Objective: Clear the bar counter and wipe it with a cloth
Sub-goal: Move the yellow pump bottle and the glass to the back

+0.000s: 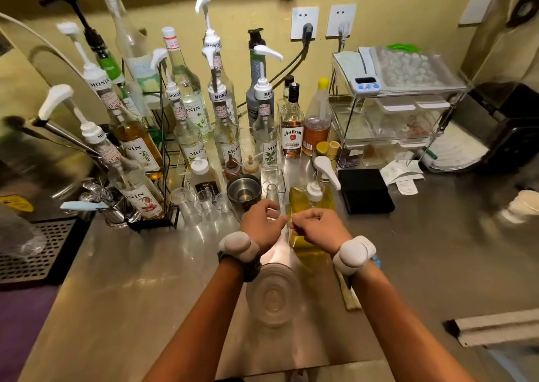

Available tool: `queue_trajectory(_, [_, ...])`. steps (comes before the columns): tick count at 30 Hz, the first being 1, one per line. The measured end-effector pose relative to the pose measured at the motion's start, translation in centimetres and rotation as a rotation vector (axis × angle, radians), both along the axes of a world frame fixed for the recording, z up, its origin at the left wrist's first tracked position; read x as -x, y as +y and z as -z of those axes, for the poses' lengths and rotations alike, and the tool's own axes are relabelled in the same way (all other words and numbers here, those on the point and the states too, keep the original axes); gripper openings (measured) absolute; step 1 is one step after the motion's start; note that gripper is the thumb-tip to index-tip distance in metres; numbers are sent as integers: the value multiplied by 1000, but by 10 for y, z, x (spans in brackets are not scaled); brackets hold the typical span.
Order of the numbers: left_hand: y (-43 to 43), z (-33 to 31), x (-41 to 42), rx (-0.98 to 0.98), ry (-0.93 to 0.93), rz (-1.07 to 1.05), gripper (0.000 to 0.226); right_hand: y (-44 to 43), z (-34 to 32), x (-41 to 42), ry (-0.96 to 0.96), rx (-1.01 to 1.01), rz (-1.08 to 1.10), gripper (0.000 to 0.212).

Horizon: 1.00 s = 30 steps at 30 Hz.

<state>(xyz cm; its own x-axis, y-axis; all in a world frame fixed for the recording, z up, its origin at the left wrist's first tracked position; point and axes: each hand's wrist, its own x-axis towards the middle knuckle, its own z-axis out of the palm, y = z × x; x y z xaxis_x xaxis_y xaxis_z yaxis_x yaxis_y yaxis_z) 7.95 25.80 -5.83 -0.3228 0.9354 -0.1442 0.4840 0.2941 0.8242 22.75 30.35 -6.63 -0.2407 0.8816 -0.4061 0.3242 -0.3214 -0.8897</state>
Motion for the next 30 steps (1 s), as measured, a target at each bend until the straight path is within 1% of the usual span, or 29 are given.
queue_trajectory(3, [2, -4, -11, -24, 0, 9, 28, 1, 4, -21, -47, -12, 64, 21])
queue_trajectory(8, [9, -10, -14, 10, 115, 57, 32, 4, 5, -41, -20, 1, 147, 27])
queue_trajectory(11, [14, -13, -16, 38, 148, 77, 35, 5, 6, -47, -18, -7, 185, 23])
queue_trajectory(14, [18, -16, -18, 77, 204, 133, 46, 6, 4, -49, -100, -39, 222, 21])
queue_trajectory(17, [22, -19, -20, 119, 237, 184, 60, 8, 0, -54, -201, -89, 282, 29])
queue_trajectory(22, [29, -21, -23, 148, 232, 219, 66, 7, -6, -56, -145, -141, 209, 51])
queue_trajectory(26, [35, -22, -23, 149, 296, 260, 62, 8, -9, -53, -180, -193, 167, 54])
queue_trajectory(30, [41, -23, -22, 138, 371, 334, 34, 11, -10, -54, -227, -233, 121, 54])
